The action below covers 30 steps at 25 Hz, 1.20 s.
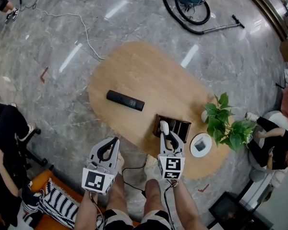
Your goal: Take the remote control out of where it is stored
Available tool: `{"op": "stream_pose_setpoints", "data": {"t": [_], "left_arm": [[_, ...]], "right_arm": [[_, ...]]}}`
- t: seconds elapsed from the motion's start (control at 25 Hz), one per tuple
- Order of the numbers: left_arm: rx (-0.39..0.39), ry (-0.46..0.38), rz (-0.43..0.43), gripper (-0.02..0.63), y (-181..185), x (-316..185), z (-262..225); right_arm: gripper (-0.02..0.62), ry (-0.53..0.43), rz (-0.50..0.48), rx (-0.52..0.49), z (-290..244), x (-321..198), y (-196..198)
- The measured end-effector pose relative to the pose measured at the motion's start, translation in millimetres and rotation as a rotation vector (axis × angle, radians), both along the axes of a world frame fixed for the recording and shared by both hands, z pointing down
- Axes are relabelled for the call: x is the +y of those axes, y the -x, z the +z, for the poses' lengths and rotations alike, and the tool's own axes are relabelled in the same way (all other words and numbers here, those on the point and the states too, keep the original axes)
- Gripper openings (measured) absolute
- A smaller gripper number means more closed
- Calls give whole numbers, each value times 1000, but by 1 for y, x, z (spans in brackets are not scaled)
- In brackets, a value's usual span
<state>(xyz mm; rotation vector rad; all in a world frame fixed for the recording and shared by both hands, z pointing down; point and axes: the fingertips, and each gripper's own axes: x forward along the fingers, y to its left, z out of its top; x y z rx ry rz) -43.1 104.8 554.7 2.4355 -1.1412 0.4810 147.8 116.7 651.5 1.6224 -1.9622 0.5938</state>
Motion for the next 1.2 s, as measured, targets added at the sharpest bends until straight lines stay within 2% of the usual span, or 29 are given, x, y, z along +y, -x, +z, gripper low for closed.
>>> {"op": "stream_pose_setpoints", "data": {"t": [0.44, 0.76, 1.2], "left_arm": [[9, -14, -23, 5, 16, 3, -20], [15, -30, -66, 5, 46, -3, -31], [-13, -11, -112, 5, 114, -11, -17]], "right_arm": [[96, -90, -43, 26, -55, -5, 14], [96, -130, -109, -24, -75, -22, 70], [97, -117, -179, -63, -56, -47, 151]]}}
